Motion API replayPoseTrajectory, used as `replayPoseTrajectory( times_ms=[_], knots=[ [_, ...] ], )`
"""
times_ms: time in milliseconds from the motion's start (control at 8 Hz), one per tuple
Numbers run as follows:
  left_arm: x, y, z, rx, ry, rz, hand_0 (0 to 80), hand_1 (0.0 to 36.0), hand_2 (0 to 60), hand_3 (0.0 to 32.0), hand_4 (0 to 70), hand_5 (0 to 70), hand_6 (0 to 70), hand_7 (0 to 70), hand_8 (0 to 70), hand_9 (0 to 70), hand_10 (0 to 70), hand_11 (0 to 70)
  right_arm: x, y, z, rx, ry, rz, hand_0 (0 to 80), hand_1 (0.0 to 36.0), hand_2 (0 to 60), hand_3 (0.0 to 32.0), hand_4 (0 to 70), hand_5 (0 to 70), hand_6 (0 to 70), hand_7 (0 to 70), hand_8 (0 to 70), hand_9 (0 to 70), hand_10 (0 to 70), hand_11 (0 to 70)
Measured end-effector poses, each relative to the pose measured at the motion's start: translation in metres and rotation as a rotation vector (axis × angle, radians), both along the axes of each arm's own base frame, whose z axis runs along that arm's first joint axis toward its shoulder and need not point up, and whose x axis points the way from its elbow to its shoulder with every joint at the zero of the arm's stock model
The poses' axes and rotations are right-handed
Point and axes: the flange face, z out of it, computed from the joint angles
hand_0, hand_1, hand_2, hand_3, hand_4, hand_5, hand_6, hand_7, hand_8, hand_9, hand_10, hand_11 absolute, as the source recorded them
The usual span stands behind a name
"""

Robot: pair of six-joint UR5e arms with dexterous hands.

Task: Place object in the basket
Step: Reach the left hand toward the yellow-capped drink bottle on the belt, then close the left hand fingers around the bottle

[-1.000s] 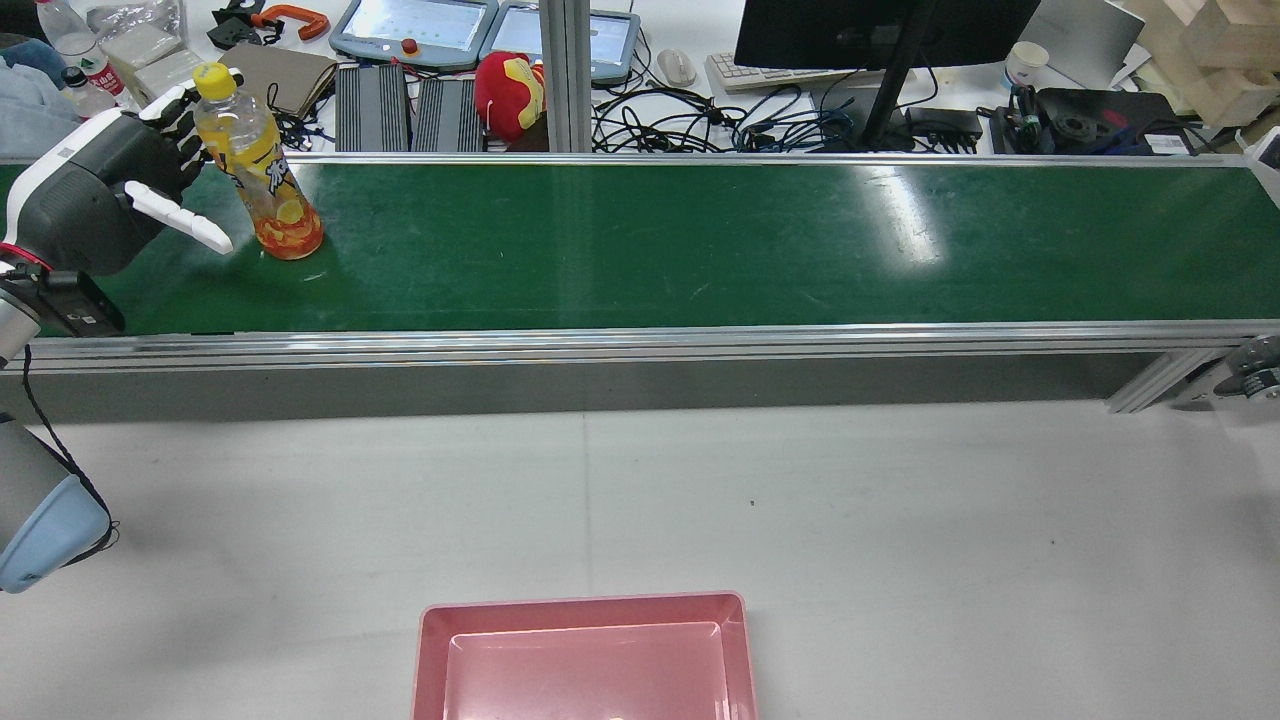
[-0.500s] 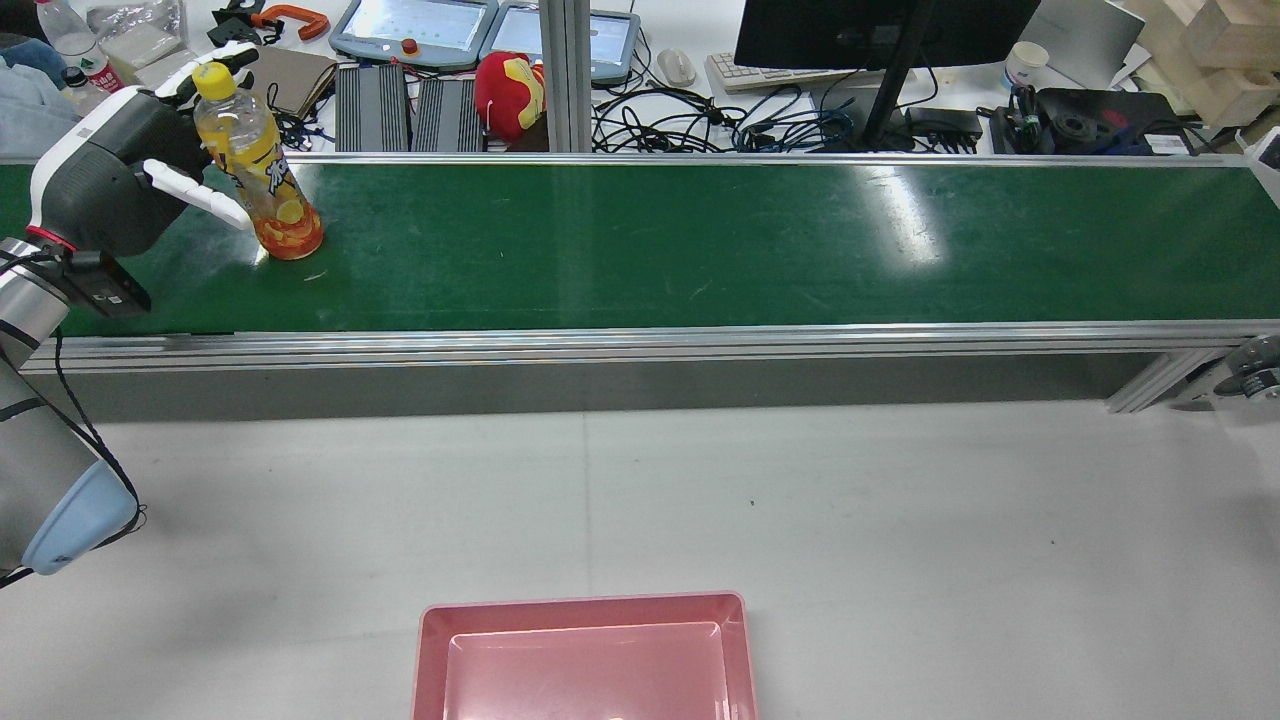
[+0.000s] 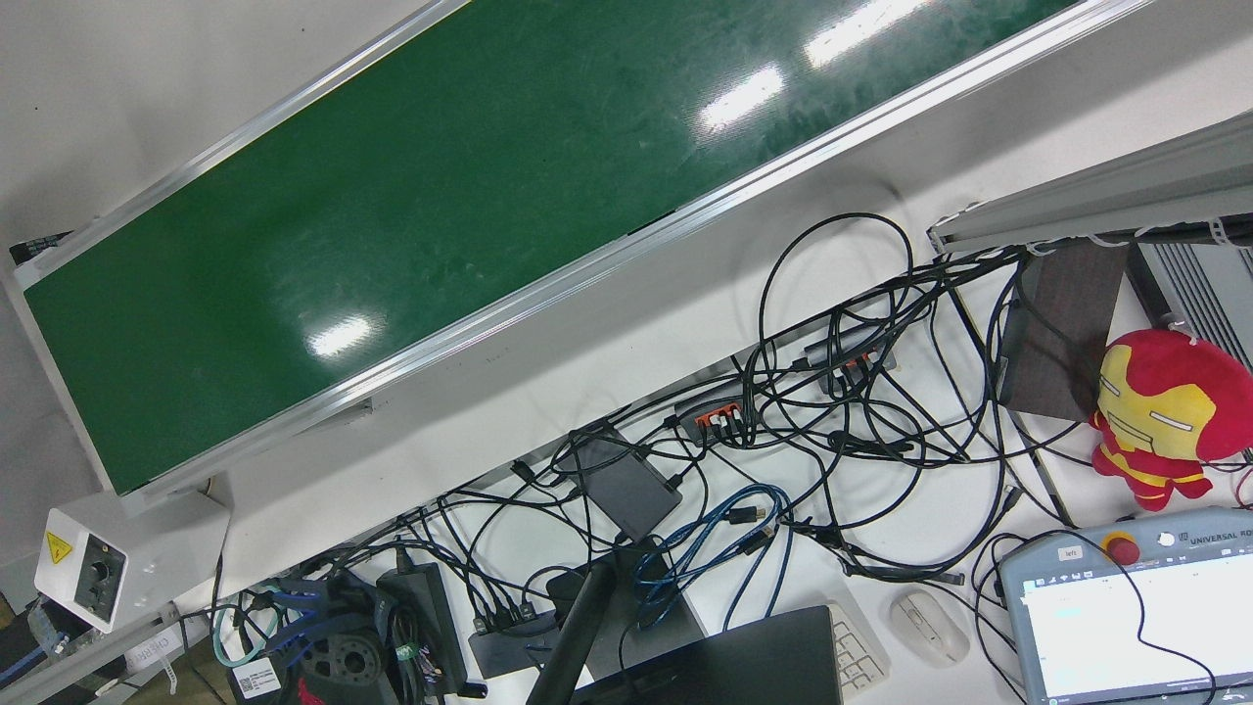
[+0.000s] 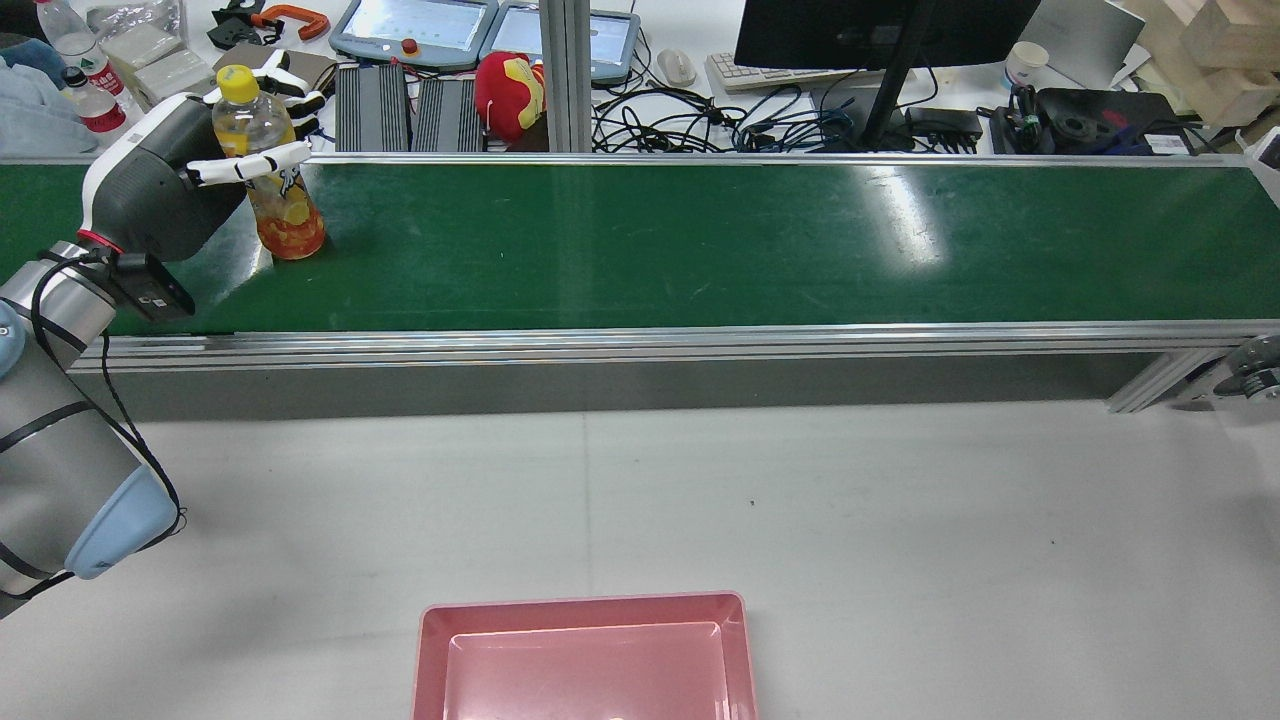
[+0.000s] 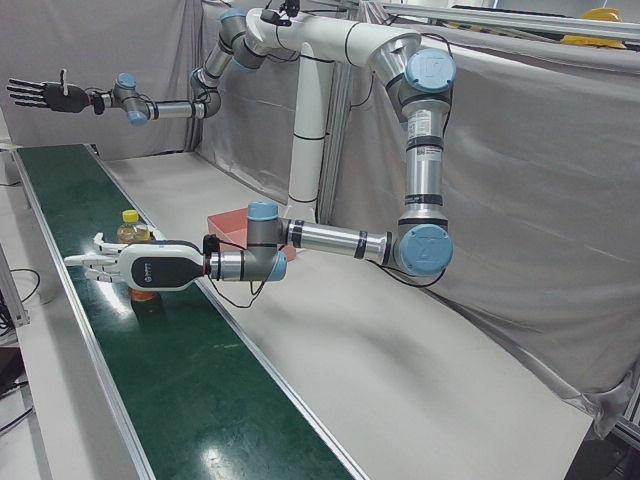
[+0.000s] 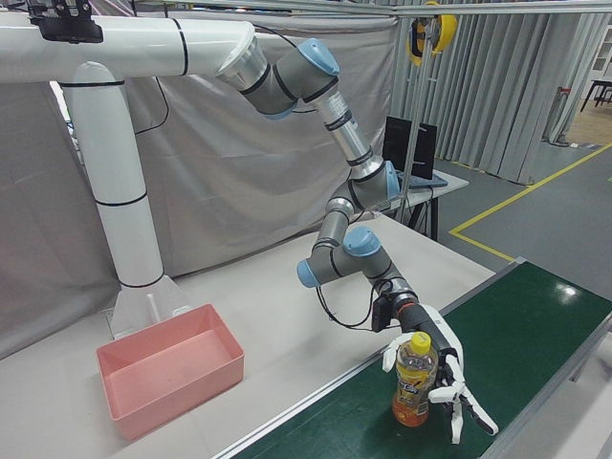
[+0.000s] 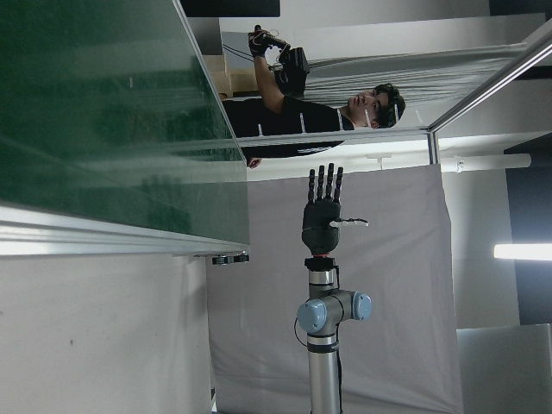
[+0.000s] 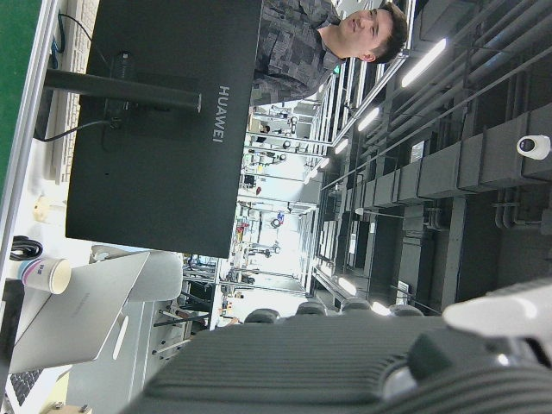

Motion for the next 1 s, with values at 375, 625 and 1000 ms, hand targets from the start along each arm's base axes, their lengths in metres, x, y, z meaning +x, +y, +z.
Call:
replayPoseTrajectory(
  times_ms=[375,625,1000],
  knots=[
    [0.01,0.005,-0.043,-0.037,-0.02,0.021,58.4,36.0,60.0,0.0,70.0,70.0,70.0,70.0,70.0,70.0,64.1,70.0,0.0,0.0,0.0,0.0,0.0,0.0,0.0,0.0,0.0,0.0,0.0,0.0,0.0,0.0,0.0,0.0,0.0,0.0],
    [0.009,0.008,-0.066,-0.036,-0.019,0.024,58.6,36.0,60.0,0.0,70.0,70.0,70.0,70.0,70.0,70.0,56.7,70.0,0.0,0.0,0.0,0.0,0.0,0.0,0.0,0.0,0.0,0.0,0.0,0.0,0.0,0.0,0.0,0.0,0.0,0.0],
    [0.004,0.037,-0.131,0.002,0.001,0.054,59.0,36.0,60.0,0.0,70.0,70.0,70.0,70.0,70.0,70.0,56.0,70.0,0.0,0.0,0.0,0.0,0.0,0.0,0.0,0.0,0.0,0.0,0.0,0.0,0.0,0.0,0.0,0.0,0.0,0.0]
  ],
)
